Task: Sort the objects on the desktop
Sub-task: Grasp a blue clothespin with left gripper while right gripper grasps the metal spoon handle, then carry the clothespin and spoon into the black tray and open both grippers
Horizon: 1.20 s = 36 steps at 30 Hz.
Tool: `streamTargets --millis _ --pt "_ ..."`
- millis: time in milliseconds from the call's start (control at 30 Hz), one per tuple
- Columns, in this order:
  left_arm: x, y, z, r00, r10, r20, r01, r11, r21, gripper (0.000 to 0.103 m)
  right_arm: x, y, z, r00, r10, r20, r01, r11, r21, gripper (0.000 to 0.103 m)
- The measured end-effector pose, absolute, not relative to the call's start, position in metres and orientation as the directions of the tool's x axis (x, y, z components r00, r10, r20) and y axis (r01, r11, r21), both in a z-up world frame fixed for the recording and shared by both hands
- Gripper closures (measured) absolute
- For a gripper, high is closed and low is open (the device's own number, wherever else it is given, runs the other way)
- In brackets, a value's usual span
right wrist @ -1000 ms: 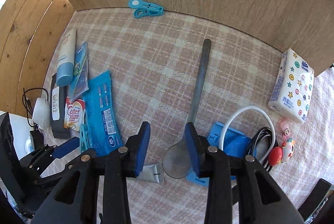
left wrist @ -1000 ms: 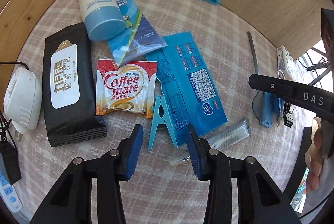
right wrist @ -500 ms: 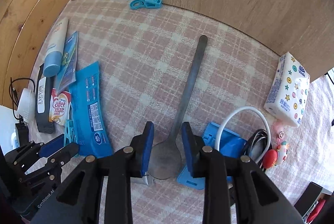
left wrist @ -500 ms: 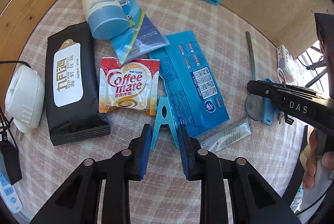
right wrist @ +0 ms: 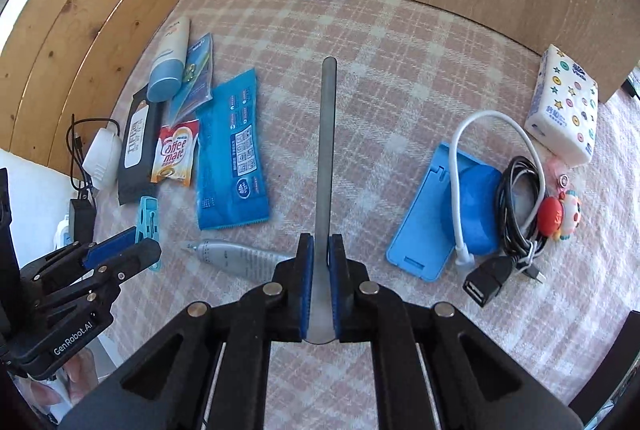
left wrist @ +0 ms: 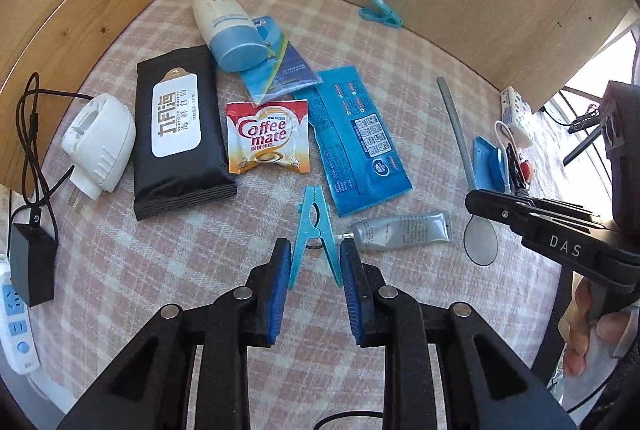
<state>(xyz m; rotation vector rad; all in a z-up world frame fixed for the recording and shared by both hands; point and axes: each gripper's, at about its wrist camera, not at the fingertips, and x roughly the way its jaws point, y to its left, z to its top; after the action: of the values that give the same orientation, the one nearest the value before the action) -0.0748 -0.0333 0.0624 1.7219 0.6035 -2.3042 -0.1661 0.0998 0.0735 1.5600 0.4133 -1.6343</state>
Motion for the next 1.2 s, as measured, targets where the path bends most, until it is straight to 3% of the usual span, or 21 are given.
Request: streamTargets --millis 267,567,867,1200 --pt "-0.081 0.018 0.107 -0.352 0.109 -0.929 0.293 -0.930 -0.220 0.079 -0.152 0.155 0.116 0.099 -0.421 -0.902 0.713 -0.603 0.360 0.095" --pt "-0.100 0.154 0.138 -0.374 0.225 -0.900 0.043 -0.965 -0.259 0.079 -0.161 0.299 0.160 0.015 -0.504 -0.863 0.618 -0.674 0.404 0.095" --pt "-0.114 0.316 0.147 -0.316 0.350 -0.882 -0.215 -0.932 -0.293 0.079 -0.179 0.479 0.180 -0.142 -0.449 -0.882 0.434 -0.829 0.352 0.095" --pt "-0.112 0.425 0.146 -0.251 0.402 -0.880 -0.352 -0.885 -0.304 0.079 -0.178 0.624 0.175 -0.232 -0.336 -0.913 0.252 -0.927 0.277 0.095"
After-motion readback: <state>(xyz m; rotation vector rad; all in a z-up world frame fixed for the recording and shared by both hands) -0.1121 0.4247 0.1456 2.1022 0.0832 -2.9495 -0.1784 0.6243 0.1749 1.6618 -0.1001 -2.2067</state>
